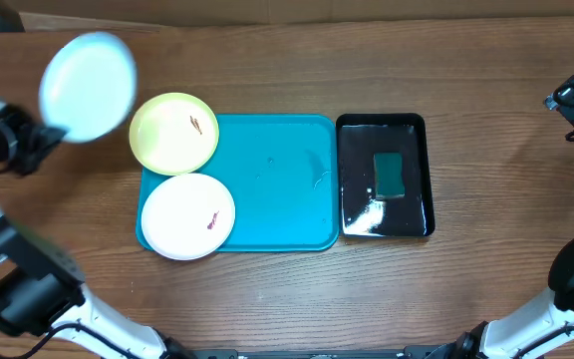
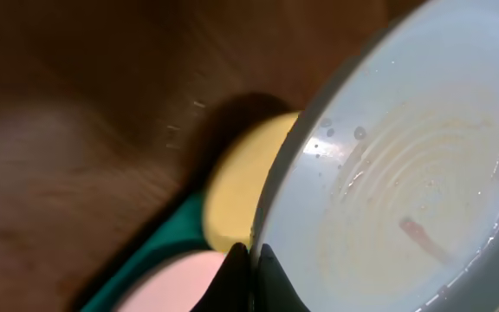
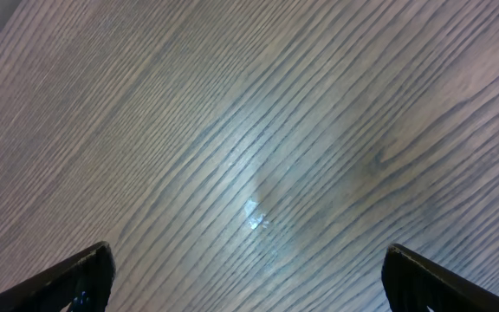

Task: Clean dirty plates on tray and stack at the side
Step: 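Carry the light-blue plate to the table's left side and release it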

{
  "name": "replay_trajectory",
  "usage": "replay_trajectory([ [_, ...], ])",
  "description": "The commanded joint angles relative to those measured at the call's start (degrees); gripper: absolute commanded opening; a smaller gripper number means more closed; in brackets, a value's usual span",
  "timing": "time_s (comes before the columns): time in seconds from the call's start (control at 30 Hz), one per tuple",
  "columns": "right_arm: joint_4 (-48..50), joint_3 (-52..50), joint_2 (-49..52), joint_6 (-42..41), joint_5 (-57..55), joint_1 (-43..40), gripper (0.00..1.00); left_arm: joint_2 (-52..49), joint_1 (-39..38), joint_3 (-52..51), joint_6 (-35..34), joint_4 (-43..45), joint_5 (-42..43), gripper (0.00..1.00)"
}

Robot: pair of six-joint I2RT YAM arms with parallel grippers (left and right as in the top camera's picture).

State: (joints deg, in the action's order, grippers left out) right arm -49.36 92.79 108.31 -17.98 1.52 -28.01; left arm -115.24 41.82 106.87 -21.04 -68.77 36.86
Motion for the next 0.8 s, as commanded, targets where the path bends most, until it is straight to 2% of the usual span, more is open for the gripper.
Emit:
replay_trajectory([
  [0.0, 0.24, 0.55, 0.09, -0.07, 0.04, -0.13, 1.00, 1.90, 2.36, 1.18, 0.24, -1.57, -19.37, 0.04],
  [0.07, 0.24, 0.55, 0.09, -0.07, 0.04, -0.13, 1.00, 1.90, 2.89, 0.87, 0.17, -1.66, -27.12, 0.04],
  [0.17, 0.26, 0.55, 0.09, -0.07, 0.04, -0.13, 1.00, 1.88, 2.82, 0.59, 0.00, -1.14, -31.56, 0.04],
  [0.47, 0.26, 0.55, 0.09, -0.07, 0.04, -0.13, 1.00, 1.88, 1.79, -2.08, -3.61, 3.74, -32.92, 0.04],
  [0.77, 0.24, 0.55, 0.09, -0.07, 0.04, -0.13, 1.00, 1.88, -0.24, -12.66, -3.43, 14.43, -33.03, 0.04],
])
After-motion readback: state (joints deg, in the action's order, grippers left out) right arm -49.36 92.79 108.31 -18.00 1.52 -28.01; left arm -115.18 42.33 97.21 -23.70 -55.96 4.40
